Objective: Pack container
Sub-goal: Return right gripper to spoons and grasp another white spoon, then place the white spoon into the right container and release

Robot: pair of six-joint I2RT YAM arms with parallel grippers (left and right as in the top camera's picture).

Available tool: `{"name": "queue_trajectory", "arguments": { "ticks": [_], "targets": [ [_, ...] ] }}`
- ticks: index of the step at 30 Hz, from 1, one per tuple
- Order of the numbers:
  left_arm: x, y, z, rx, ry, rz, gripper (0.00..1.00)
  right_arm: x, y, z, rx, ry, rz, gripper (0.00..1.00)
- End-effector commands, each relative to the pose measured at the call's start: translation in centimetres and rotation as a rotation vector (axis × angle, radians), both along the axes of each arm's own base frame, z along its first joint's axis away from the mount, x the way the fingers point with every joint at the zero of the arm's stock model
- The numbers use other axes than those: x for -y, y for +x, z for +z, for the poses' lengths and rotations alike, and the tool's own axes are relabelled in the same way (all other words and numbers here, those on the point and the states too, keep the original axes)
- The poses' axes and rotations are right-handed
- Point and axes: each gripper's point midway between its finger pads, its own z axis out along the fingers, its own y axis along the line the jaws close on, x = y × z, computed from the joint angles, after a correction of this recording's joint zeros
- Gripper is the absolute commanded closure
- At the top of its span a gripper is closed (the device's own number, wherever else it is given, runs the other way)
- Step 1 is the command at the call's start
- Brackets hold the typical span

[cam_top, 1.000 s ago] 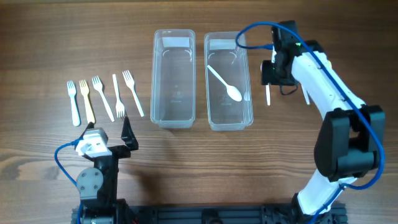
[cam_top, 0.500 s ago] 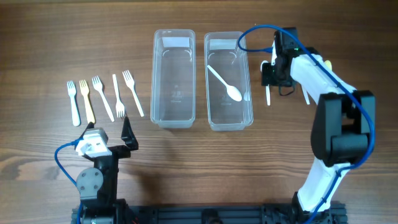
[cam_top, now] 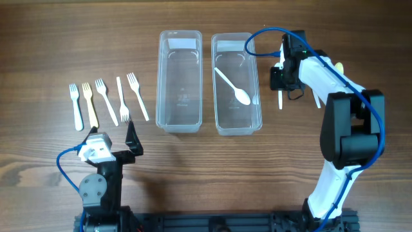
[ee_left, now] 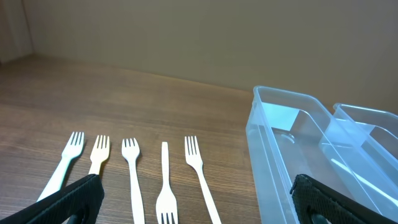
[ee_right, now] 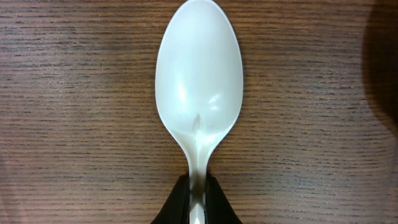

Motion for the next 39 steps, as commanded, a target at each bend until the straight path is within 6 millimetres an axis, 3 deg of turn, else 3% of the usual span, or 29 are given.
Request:
{"name": "queue_trajectory", "arguments": {
  "ticks": [1, 6, 7, 10, 14, 20, 24, 25, 26, 27, 30, 34, 37, 39],
  "targets": [
    [0.3, 0.0, -0.1, 0.001, 0.022, -0.019, 0.00, -0.2, 0.5, 0.7, -0.028, 0.002, 0.001, 0.96],
    [0.3, 0.0, -0.1, 0.001, 0.022, -0.019, 0.00, -0.9, 4.6, 11.8, 0.143, 0.022, 0.008, 0.96],
    [0.3, 0.0, -0.1, 0.001, 0.022, -0.019, 0.00, -1.2, 5.0, 14.1, 0.181, 0.026, 0.014, 0.96],
    [0.3, 0.0, -0.2, 0.000, 0.022, -0.019, 0.00, -3.4, 5.1, 18.7, 0.262, 0.070, 0.057, 0.96],
    [0.3, 0.0, -0.1, 0.001, 0.022, -0.019, 0.00, -7.6, 3.7, 19.3, 0.249, 0.137, 0.148, 0.96],
    [0.3, 0.0, -0.2, 0.000, 0.022, -0.019, 0.00, -15.2, 0.7, 16.9, 0.189, 0.155, 0.309, 0.96],
    [0.3, 0.0, -0.2, 0.000, 0.022, -0.019, 0.00, -16.4, -0.1, 14.8, 0.173, 0.084, 0.306, 0.96],
    [0.3, 0.0, -0.2, 0.000, 0.022, -0.019, 0.00, -16.4, -0.1, 14.6, 0.168, 0.084, 0.305, 0.94],
    [0.3, 0.0, -0.1, 0.001, 0.022, -0.019, 0.00, -16.4, -0.2, 14.6, 0.166, 0.084, 0.300, 0.80],
    [0.3, 0.0, -0.1, 0.001, 0.022, -0.019, 0.00, -16.3, -0.1, 14.6, 0.167, 0.084, 0.299, 0.61],
    [0.3, 0.0, -0.1, 0.001, 0.022, -0.019, 0.00, -16.4, 0.2, 14.7, 0.181, 0.088, 0.298, 0.42],
    [0.3, 0.0, -0.2, 0.000, 0.022, -0.019, 0.00, -15.9, 1.5, 16.0, 0.239, 0.056, 0.324, 0.39],
    [0.3, 0.0, -0.1, 0.001, 0.022, -0.019, 0.00, -11.8, 3.0, 19.6, 0.297, -0.037, 0.232, 0.42],
    [0.3, 0.0, -0.1, 0.001, 0.022, -0.019, 0.00, -7.5, 3.3, 21.7, 0.288, -0.075, 0.161, 0.44]
  ]
}}
